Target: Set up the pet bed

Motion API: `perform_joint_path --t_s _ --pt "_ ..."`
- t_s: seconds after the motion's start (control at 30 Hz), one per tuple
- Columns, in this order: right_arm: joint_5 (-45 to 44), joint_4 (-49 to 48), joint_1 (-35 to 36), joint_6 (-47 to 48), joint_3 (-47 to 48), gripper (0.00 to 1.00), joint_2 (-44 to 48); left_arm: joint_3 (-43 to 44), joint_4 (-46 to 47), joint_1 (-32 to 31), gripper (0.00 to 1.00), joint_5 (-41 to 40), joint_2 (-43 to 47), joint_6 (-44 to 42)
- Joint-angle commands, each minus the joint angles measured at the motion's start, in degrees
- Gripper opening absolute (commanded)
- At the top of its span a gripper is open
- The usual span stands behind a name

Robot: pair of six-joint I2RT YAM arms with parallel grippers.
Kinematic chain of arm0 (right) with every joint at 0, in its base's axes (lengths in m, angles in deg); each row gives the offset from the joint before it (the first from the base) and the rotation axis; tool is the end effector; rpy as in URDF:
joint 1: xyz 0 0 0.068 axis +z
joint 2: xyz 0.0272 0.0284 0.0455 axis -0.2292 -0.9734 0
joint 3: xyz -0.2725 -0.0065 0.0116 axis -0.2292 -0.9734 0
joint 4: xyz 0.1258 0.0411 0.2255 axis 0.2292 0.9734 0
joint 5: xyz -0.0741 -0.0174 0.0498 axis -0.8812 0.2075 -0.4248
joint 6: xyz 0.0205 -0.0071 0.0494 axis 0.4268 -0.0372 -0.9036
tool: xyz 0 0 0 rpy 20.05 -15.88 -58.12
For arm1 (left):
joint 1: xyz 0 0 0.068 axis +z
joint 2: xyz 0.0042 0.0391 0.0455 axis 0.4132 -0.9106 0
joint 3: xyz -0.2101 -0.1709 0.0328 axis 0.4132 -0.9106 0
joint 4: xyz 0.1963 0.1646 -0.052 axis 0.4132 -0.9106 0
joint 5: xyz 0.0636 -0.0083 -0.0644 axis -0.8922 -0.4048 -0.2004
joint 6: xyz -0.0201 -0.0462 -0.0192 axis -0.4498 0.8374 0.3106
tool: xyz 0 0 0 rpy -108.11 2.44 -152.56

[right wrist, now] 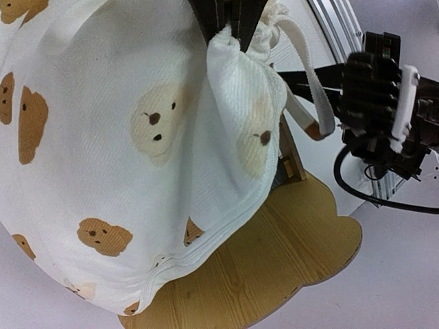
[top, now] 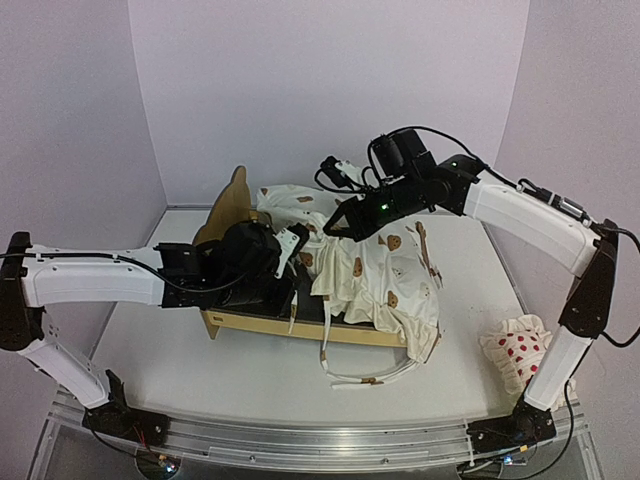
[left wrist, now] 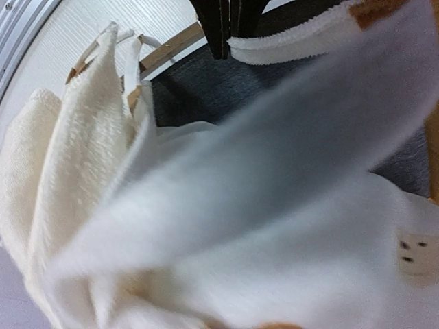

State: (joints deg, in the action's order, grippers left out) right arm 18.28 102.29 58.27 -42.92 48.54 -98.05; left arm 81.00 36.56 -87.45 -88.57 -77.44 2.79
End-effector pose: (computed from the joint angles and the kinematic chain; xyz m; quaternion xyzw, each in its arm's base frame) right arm 0.2765 0.2896 0.3687 -0.3919 0.7970 0.2766 0.3671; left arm 0.1586 -0.2888 0.2727 0.3223 0.8322 -0.1582 0.4226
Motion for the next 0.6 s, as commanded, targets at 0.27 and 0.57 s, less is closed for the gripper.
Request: perform_joint_path --t_s 0.27,0.57 --pt "3.8 -1.7 1.67 -3.04 4.18 0.0 -3.43 3.36 -5.73 4.88 0.0 -11.77 7.01 5.57" --pt "2.93 -1.7 2.38 -3.25 4.02 0.0 -4.48 4.4 -7.38 6.62 0.0 -13.66 5.67 5.89"
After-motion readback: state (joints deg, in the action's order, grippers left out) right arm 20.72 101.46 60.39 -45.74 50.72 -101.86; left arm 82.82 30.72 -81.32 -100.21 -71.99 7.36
